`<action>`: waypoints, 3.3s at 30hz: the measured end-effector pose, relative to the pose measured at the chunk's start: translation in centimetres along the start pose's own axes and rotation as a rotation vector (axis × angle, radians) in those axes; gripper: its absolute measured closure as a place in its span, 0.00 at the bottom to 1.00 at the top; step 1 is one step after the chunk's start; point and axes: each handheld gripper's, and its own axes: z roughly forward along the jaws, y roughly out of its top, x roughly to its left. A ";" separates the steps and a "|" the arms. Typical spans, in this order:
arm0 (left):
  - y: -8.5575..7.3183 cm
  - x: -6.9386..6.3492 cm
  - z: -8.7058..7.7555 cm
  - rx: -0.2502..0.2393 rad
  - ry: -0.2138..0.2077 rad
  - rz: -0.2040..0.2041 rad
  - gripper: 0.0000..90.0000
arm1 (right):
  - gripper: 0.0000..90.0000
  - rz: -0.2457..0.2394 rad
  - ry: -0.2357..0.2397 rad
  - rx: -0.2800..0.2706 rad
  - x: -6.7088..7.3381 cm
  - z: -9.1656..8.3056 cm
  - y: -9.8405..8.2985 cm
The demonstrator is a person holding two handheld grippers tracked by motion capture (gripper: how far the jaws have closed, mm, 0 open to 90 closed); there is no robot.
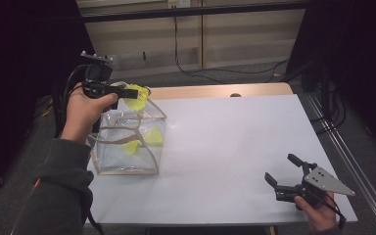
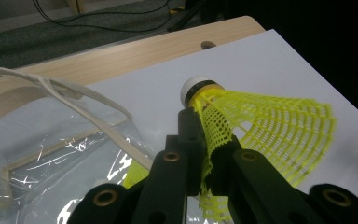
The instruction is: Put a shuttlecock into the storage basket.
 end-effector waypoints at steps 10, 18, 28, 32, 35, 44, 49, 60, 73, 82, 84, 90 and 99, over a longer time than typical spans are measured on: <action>-0.2 0.5 -0.5 0.003 0.015 -0.003 0.97 | 0.02 -0.002 -0.001 0.000 0.0 0.0 0.0; -0.5 1.0 -1.2 -0.005 0.028 -0.023 0.97 | 0.02 -0.004 0.001 0.001 0.0 0.0 0.0; -0.9 1.7 -1.6 0.000 0.042 -0.031 0.97 | 0.02 -0.004 0.002 0.002 0.1 0.0 0.0; -1.0 2.0 -1.8 0.001 0.048 -0.036 0.97 | 0.02 -0.003 0.002 0.002 0.1 0.0 0.0; -1.1 2.1 -2.0 0.000 0.053 -0.040 0.97 | 0.02 -0.004 0.003 0.001 0.1 0.0 0.0; -1.4 2.5 -1.9 0.001 0.060 -0.051 0.97 | 0.02 -0.004 0.001 0.003 0.1 0.0 0.0; -1.6 2.8 -1.9 0.001 0.066 -0.056 0.97 | 0.02 -0.002 0.003 0.001 0.1 0.0 0.0; -2.0 3.1 -1.6 0.010 0.083 -0.062 0.97 | 0.02 -0.004 0.002 0.000 0.1 0.1 0.0; -2.7 3.7 -1.5 0.024 0.091 -0.068 0.97 | 0.02 -0.003 0.003 -0.001 0.1 0.1 0.0; -3.3 4.1 -1.4 0.033 0.093 -0.080 0.97 | 0.02 -0.003 0.003 0.001 0.1 0.1 0.0; -3.4 4.2 -1.4 0.034 0.096 -0.080 0.97 | 0.02 -0.003 0.004 0.000 0.1 0.1 0.0; -3.6 4.4 -1.1 0.039 0.096 -0.086 0.97 | 0.02 -0.003 0.004 0.001 0.1 0.1 0.0; -3.8 4.5 -0.8 0.041 0.102 -0.093 0.97 | 0.02 -0.003 0.004 0.001 0.1 0.1 0.0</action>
